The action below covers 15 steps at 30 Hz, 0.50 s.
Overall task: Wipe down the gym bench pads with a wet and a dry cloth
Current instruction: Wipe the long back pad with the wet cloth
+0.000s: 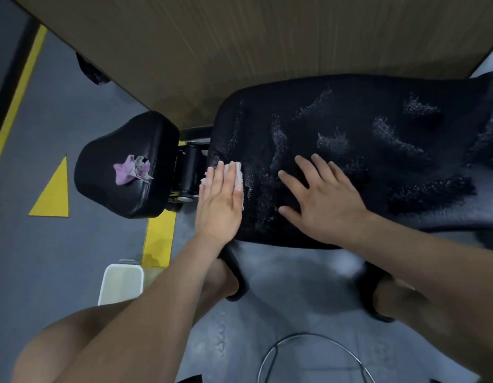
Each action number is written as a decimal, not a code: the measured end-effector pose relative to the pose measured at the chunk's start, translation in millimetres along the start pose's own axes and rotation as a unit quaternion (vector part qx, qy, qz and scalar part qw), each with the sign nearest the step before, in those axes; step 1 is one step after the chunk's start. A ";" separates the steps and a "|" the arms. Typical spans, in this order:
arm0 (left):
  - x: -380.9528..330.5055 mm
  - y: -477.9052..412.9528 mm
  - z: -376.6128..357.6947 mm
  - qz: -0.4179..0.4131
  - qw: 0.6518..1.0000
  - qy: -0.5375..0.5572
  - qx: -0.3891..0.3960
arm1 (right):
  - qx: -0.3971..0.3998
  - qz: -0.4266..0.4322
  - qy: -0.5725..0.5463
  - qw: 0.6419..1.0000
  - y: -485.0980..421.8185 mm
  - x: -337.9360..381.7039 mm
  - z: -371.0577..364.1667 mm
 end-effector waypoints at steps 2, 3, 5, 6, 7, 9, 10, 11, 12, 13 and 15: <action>-1.5 13.3 -8.4 0.010 1.000 -0.005 0.011 | -0.005 -0.009 0.002 1.000 1.4 0.5 -4.2; -1.6 21.9 -12.6 0.011 1.000 -0.011 0.018 | -0.008 -0.014 0.001 1.000 1.9 2.2 -4.9; 1.4 24.6 -15.4 0.015 0.999 -0.021 0.046 | -0.008 -0.014 -0.004 1.000 0.2 4.3 -8.2; 3.9 16.1 -12.5 0.019 0.998 -0.019 0.060 | -0.005 -0.012 -0.004 1.000 -0.8 4.3 -9.0; 6.0 3.7 -8.0 0.025 0.997 -0.011 0.073 | -0.002 -0.010 0.000 1.000 -1.7 3.7 -8.4; 6.1 -20.7 6.4 0.035 0.996 0.003 0.086 | 0.004 -0.006 0.009 1.000 -2.3 2.2 -4.7; 4.7 -26.1 10.4 0.039 0.996 0.002 0.082 | 0.010 -0.005 0.011 1.000 -2.4 1.6 -3.2; 1.8 -25.2 10.7 0.042 0.996 -0.004 0.073 | 0.017 -0.004 0.011 1.000 -2.5 1.2 -2.5; -2.0 -18.0 6.6 0.043 0.997 -0.013 0.064 | 0.022 -0.005 0.009 1.000 -2.3 1.2 -2.2; -5.9 -6.1 -0.3 0.042 0.997 -0.020 0.057 | 0.025 -0.006 0.006 1.000 -2.0 1.5 -2.2; -9.2 16.6 -11.7 0.028 0.998 -0.028 0.053 | 0.023 -0.004 -0.002 1.000 -2.4 1.6 -2.8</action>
Point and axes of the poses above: each hand's wrist, its own y-axis away from the middle knuckle, its own z-axis out of the back of the hand, x = y × z, the point moved 7 cm from there along -y, towards the middle knuckle, and after that the axes turned 14 degrees about x, right-handed, at the moved point
